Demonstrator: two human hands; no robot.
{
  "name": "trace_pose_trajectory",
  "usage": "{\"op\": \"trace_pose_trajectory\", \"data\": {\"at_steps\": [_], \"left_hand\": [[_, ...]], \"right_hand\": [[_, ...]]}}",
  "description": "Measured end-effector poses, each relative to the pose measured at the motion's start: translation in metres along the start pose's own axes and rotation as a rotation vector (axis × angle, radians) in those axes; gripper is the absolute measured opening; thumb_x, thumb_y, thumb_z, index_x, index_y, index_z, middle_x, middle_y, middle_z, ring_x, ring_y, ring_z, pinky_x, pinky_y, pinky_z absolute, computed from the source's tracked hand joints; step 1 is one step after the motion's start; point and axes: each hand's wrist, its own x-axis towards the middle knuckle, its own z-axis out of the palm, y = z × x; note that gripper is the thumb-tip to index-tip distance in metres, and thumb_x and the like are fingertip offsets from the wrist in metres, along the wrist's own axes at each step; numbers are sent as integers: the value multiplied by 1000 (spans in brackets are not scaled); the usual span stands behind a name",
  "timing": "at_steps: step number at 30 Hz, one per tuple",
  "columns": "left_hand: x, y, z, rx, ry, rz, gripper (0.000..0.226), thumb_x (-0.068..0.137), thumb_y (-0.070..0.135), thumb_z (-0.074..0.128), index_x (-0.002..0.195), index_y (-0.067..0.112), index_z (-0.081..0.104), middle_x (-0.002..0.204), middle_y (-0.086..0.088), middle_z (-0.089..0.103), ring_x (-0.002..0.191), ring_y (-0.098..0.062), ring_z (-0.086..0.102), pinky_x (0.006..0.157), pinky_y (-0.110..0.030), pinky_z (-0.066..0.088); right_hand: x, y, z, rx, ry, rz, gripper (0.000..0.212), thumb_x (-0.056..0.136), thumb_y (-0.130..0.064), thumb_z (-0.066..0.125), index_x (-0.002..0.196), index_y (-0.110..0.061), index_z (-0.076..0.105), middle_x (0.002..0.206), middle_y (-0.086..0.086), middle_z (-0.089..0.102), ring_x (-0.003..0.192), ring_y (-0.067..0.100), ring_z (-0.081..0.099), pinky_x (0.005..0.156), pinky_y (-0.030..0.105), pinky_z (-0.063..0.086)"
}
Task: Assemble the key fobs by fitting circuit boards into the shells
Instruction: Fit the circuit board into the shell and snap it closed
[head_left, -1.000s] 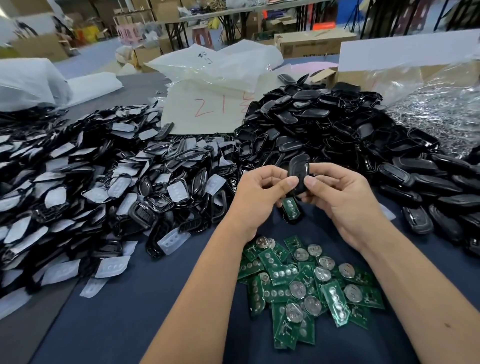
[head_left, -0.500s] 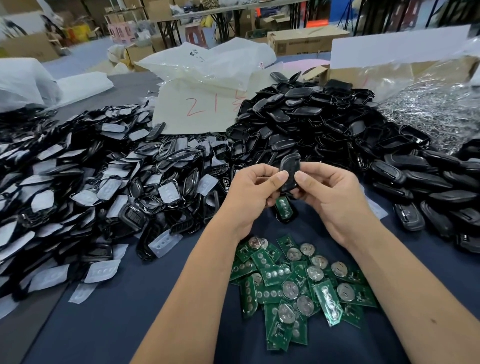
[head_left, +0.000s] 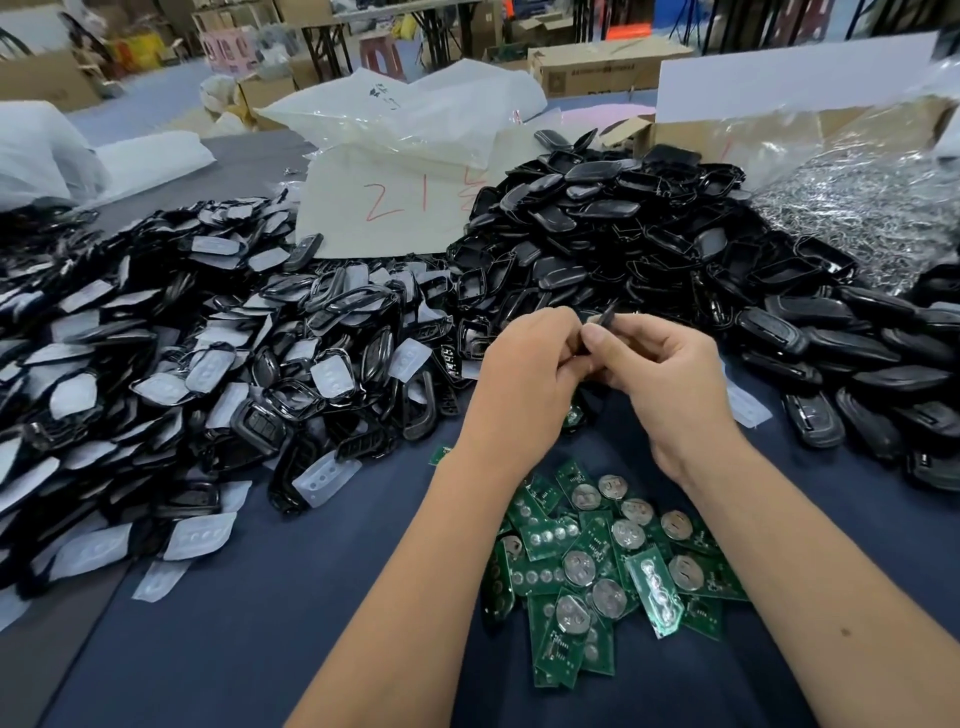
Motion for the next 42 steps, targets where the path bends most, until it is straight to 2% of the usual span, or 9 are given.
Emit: {"op": "trace_pose_trajectory", "data": {"at_steps": [6,13,16,19,24,29,34,38,42], "left_hand": [[-3,-7,-8,-159,-50,-129,31,78,40,87,90,23,64,76,10,60,62,1,49,60,-14,41],[-5,-17,-18,270,-253,-274,43,81,63,75,105,29,64,97,11,60,93,-11,58,79,-33,48],[-5,-13,-16,253,-286,-293,45,78,56,81,107,29,61,99,10,61,93,-15,58,80,-37,51],[-6,-13,-16,72,-175,-350,36,79,40,87,98,31,57,76,5,65,68,-14,62,64,-33,53],[-2,-9,-16,-752,55,-746,21,90,16,80,103,21,64,83,-8,68,51,-17,67,51,-21,53],[0,-11,-15,-839,88,-843,17,95,7,73,104,21,67,101,-14,65,55,-18,68,52,-19,53],[2,-12,-15,-886,68,-884,23,94,1,70,113,14,69,128,-25,61,90,-36,68,59,-25,59],[1,-14,-15,-888,49,-883,26,94,1,70,119,9,69,130,-25,61,106,-44,70,62,-25,60],[2,-14,-15,-882,22,-873,29,93,-5,67,119,8,68,128,-27,63,99,-41,69,63,-26,61]], "right_hand": [[2,-3,0,55,5,56,18,100,-24,69,88,-25,82,85,3,77,81,13,69,77,32,60],[8,-8,-7,337,-19,202,16,105,-20,59,103,-12,73,101,10,78,98,24,74,84,28,59],[9,-9,-10,419,-12,238,21,106,-17,55,117,-5,68,105,11,76,96,23,75,83,28,59],[8,-10,-14,461,-53,253,26,106,-17,54,125,-2,65,109,12,76,98,23,76,85,29,59],[8,-12,-16,404,-152,238,37,91,-27,62,119,-4,70,110,11,75,103,21,71,87,29,57],[4,-9,-12,283,-199,234,38,84,-25,68,115,-2,73,112,15,73,102,23,68,91,31,60],[6,-9,-13,296,-226,260,40,85,-21,68,118,2,71,108,12,75,104,24,70,88,28,59],[7,-9,-14,313,-240,275,40,85,-21,69,118,2,71,107,10,77,104,24,71,89,29,60],[8,-8,-14,324,-222,268,39,85,-21,70,116,1,72,109,12,76,102,23,72,86,28,60]]}}
